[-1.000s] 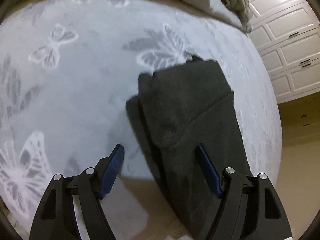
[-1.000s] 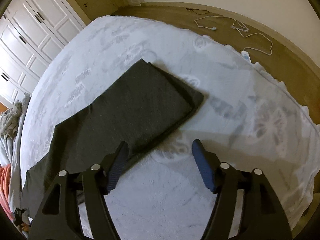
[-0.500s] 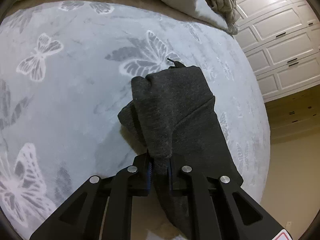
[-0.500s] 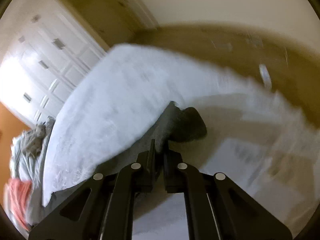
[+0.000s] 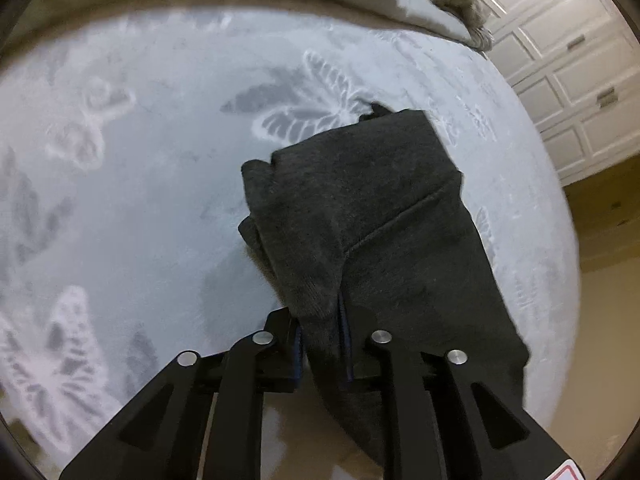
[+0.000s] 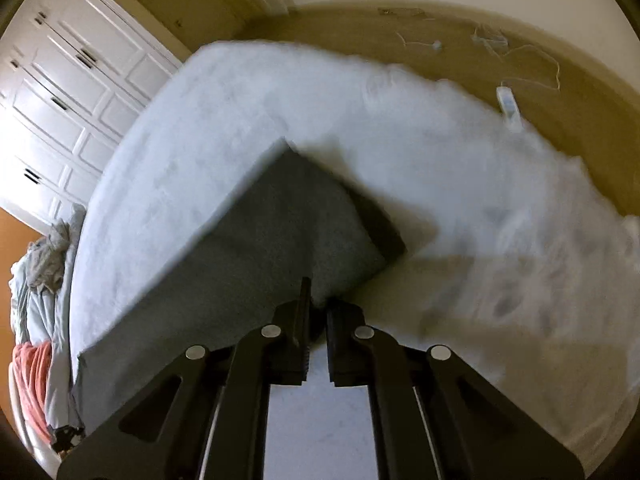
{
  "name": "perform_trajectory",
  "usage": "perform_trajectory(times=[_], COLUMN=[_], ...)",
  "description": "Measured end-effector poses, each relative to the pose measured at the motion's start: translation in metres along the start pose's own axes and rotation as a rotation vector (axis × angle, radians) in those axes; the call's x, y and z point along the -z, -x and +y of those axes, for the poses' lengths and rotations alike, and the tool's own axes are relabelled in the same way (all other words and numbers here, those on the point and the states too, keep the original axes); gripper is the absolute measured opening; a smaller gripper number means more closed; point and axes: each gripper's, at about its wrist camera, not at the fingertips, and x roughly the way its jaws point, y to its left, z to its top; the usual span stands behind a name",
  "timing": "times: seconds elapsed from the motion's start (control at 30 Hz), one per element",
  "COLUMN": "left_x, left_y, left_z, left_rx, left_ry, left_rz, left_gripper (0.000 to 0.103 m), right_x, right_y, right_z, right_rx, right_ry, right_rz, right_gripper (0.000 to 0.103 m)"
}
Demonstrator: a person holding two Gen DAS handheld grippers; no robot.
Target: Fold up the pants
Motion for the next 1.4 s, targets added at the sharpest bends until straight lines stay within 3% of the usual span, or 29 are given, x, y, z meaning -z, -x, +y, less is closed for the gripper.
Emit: perform_trajectory(times=[0.07,0.1,0.13,0.23,0.27,0.37,0.4,0.43,0.47,0.5,0.53,0.57,0.6,0.67,0.7,0.73,0.77,0.83,0.87,0.9,0.93,1.0,1.07,1.17,1.27,1.37,1.4], left_x=[0.012,0.021,0.032,0.069,0.079,0.113,0.128,0.138,0.145,0.151,0.157,0.160,0.164,0.172,0.175,0.178,0.184,0.186,0.187,0.188,0.191,0.194,0.199,0.204,0.210,0.217,0.218], left_y=[0.014,0.021,0.027,0.042,0.044,0.047,0.049,0.051,0.051,0.052,0.052,0.051,0.050,0.044,0.038,0.034,0.029,0.021,0.016,0.014,0.012,0.011,0.013,0.018,0.021,0.022,0.022], left_z=[-0.013,-0.018,-0.026,-0.054,-0.065,-0.104,-0.115,-0.121,-0.127,-0.131,-0.135,-0.139,-0.142,-0.146,-0.148,-0.148,-0.149,-0.148,-0.147,-0.148,-0.148,-0.151,-0.156,-0.162,-0.165,-0.167,-0.167], left_rx=[-0.066,-0.083,-0.070,-0.053,-0.042,-0.030,-0.045,-0.054,-0.058,-0.058,-0.048,-0.036,-0.029,-0.025,-0.035,-0.043,-0.057,-0.073,-0.086,-0.097,-0.118,-0.133,-0.137,-0.136,-0.132,-0.136,-0.136], left_ry=[-0.062,-0.090,-0.130,-0.275,-0.325,-0.548,-0.626,-0.669,-0.708,-0.739,-0.766,-0.789,-0.808,-0.847,-0.864,-0.872,-0.876,-0.880,-0.881,-0.887,-0.904,-0.929,-0.957,-0.983,-1.001,-1.017,-1.020], left_rz=[-0.055,-0.072,-0.087,-0.122,-0.129,-0.169,-0.207,-0.227,-0.240,-0.251,-0.256,-0.254,-0.250,-0.229,-0.212,-0.198,-0.177,-0.144,-0.139,-0.142,-0.156,-0.182,-0.220,-0.270,-0.280,-0.287,-0.288], left_gripper=[0.022,0.031,0.037,0.037,0.039,0.055,0.059,0.059,0.059,0.059,0.059,0.059,0.060,0.062,0.062,0.062,0.062,0.062,0.062,0.062,0.062,0.062,0.063,0.069,0.070,0.070,0.070], right_x=[-0.003,-0.004,-0.003,0.001,0.002,0.007,0.007,0.007,0.007,0.008,0.008,0.006,0.007,0.018,0.028,0.042,0.048,0.042,0.027,0.015,-0.002,-0.016,-0.025,-0.023,-0.013,-0.007,-0.005], right_y=[0.008,0.010,0.011,0.002,0.002,0.003,0.006,0.017,0.036,0.069,0.087,0.097,0.099,0.075,0.054,0.025,0.009,-0.031,-0.041,-0.040,-0.029,-0.007,0.015,0.030,0.032,0.025,0.020], right_z=[0.009,0.010,0.013,0.013,0.012,0.007,0.006,0.006,0.010,0.017,0.027,0.040,0.056,0.093,0.109,0.126,0.132,0.129,0.116,0.105,0.087,0.071,0.049,0.014,0.003,-0.004,-0.004], right_rx=[-0.018,-0.028,-0.018,0.007,0.001,-0.070,-0.065,0.010,0.101,0.143,0.108,0.056,-0.011,-0.188,-0.212,-0.180,-0.143,0.013,0.049,0.049,0.116,0.191,0.179,0.200,0.220,0.206,0.214], right_ry=[0.027,0.030,0.030,0.015,0.005,-0.059,-0.085,-0.119,-0.146,-0.155,-0.115,-0.044,0.038,0.202,0.267,0.355,0.400,0.450,0.390,0.317,0.183,0.108,0.053,0.016,0.033,0.020,0.022], right_rz=[-0.015,-0.022,-0.027,0.000,-0.005,-0.018,-0.022,-0.062,-0.157,-0.318,-0.388,-0.399,-0.367,-0.174,-0.077,0.028,0.063,0.090,0.059,0.033,-0.033,-0.124,-0.167,-0.157,-0.131,-0.105,-0.098], right_gripper=[0.006,0.010,0.011,0.020,0.026,0.049,0.048,0.048,0.048,0.043,0.040,0.035,0.034,0.026,0.022,0.022,0.020,0.015,0.000,0.000,0.000,0.007,0.014,0.059,0.062,0.079,0.079])
